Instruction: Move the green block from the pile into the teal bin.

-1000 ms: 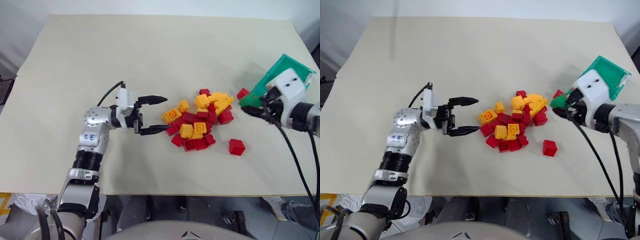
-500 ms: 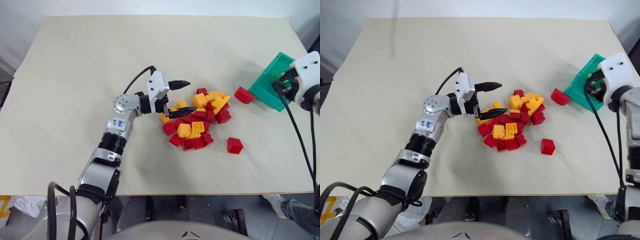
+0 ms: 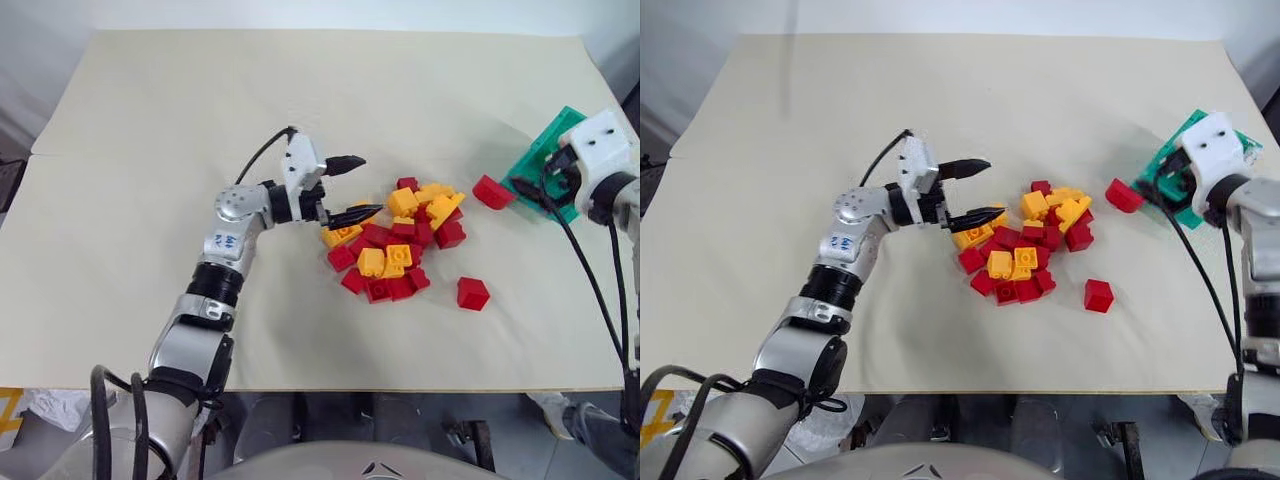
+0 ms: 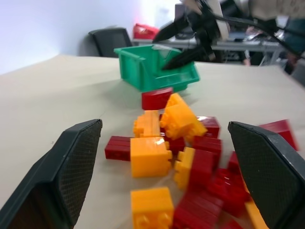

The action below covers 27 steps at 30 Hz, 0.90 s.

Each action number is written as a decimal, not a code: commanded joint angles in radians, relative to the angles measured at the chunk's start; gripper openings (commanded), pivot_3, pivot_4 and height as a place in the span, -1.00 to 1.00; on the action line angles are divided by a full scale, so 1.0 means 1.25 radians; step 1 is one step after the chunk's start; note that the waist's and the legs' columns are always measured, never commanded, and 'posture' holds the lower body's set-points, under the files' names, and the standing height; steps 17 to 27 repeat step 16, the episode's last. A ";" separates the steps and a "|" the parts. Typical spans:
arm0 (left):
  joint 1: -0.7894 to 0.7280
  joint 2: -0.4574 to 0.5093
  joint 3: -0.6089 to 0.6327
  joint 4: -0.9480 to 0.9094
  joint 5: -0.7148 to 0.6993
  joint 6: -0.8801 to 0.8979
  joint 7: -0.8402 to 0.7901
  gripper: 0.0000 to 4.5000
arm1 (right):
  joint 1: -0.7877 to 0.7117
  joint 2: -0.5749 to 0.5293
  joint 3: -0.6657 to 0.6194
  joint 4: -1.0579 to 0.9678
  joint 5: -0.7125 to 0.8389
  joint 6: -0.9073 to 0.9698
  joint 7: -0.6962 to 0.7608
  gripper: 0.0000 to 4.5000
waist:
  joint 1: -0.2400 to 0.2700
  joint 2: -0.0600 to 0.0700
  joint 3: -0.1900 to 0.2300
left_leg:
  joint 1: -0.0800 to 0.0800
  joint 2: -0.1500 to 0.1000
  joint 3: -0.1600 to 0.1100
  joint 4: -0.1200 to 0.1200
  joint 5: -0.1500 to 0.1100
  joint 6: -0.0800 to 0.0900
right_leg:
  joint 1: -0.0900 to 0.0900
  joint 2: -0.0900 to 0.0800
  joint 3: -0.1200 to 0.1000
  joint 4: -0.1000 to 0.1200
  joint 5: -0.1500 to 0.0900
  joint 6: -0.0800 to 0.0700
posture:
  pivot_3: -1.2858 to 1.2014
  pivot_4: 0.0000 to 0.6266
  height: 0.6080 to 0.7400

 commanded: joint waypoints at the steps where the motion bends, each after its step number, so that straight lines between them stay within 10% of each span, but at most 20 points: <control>1: 0.051 0.051 0.030 -0.094 -0.044 0.058 -0.028 1.00 | 0.099 -0.041 -0.092 -0.150 0.105 0.004 0.119 1.00 | 0.001 0.000 0.000 | 0.000 0.000 0.000 0.000 0.000 0.000 | 0.000 0.000 0.000 0.000 0.000 0.000 | 0.03 -0.52 1.00; 9: 0.249 0.256 0.117 -0.202 -0.104 0.120 -0.118 1.00 | 0.407 -0.078 -0.248 -0.151 0.174 -0.136 0.356 1.00 | 0.000 0.000 0.000 | 0.003 0.000 -0.005 0.002 0.000 0.000 | 0.002 0.000 0.003 0.001 0.001 0.001 | 0.03 -0.52 1.00; 27: 0.338 0.326 0.197 -0.252 -0.146 0.171 -0.093 1.00 | 0.421 -0.055 -0.267 -0.114 0.195 -0.164 0.352 1.00 | -0.001 0.000 0.000 | 0.005 0.000 -0.005 0.003 0.000 0.000 | 0.002 -0.001 0.006 0.003 0.003 0.000 | 0.03 -0.52 1.00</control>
